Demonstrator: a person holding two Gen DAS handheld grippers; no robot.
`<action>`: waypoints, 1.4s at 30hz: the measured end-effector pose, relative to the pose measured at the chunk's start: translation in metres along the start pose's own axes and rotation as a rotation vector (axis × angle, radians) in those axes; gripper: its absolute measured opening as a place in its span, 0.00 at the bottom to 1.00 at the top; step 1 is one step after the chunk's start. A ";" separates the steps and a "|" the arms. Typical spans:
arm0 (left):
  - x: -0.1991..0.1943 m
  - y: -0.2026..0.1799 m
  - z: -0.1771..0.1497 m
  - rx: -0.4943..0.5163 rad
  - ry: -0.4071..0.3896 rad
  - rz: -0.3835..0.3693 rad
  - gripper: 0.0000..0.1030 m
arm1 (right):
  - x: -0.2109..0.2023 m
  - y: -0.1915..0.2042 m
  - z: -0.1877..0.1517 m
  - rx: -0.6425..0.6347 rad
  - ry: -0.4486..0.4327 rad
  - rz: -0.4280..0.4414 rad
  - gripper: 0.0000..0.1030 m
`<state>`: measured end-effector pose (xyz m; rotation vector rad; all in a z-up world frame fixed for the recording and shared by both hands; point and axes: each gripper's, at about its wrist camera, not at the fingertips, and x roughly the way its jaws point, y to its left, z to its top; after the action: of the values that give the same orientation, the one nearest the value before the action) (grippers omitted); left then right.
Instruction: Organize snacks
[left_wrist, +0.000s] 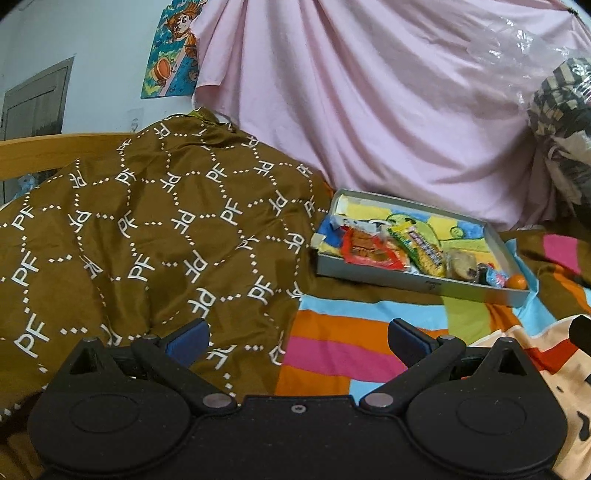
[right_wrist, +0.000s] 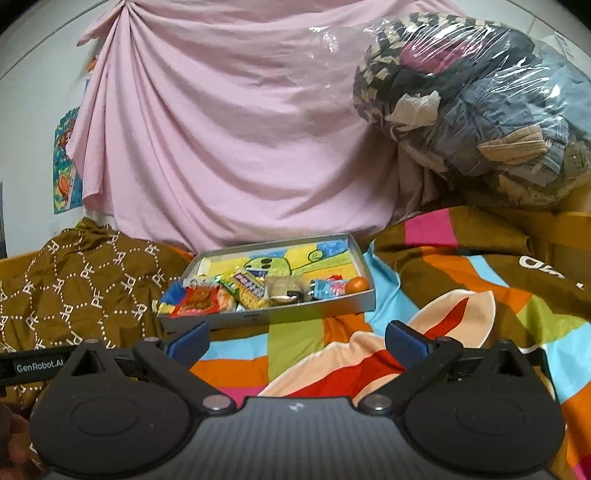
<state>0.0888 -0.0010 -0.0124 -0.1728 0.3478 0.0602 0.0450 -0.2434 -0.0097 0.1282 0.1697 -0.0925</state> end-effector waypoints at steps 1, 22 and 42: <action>0.001 0.000 0.000 0.010 0.004 0.008 0.99 | 0.000 0.001 0.000 0.007 0.004 0.000 1.00; 0.003 -0.002 -0.008 0.093 0.051 0.017 0.99 | 0.009 0.009 -0.012 -0.015 0.066 -0.005 1.00; -0.001 -0.006 -0.013 0.130 0.048 0.011 0.99 | 0.013 0.014 -0.015 -0.067 0.086 -0.018 1.00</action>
<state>0.0840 -0.0092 -0.0235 -0.0439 0.3992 0.0445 0.0569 -0.2283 -0.0246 0.0638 0.2592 -0.0996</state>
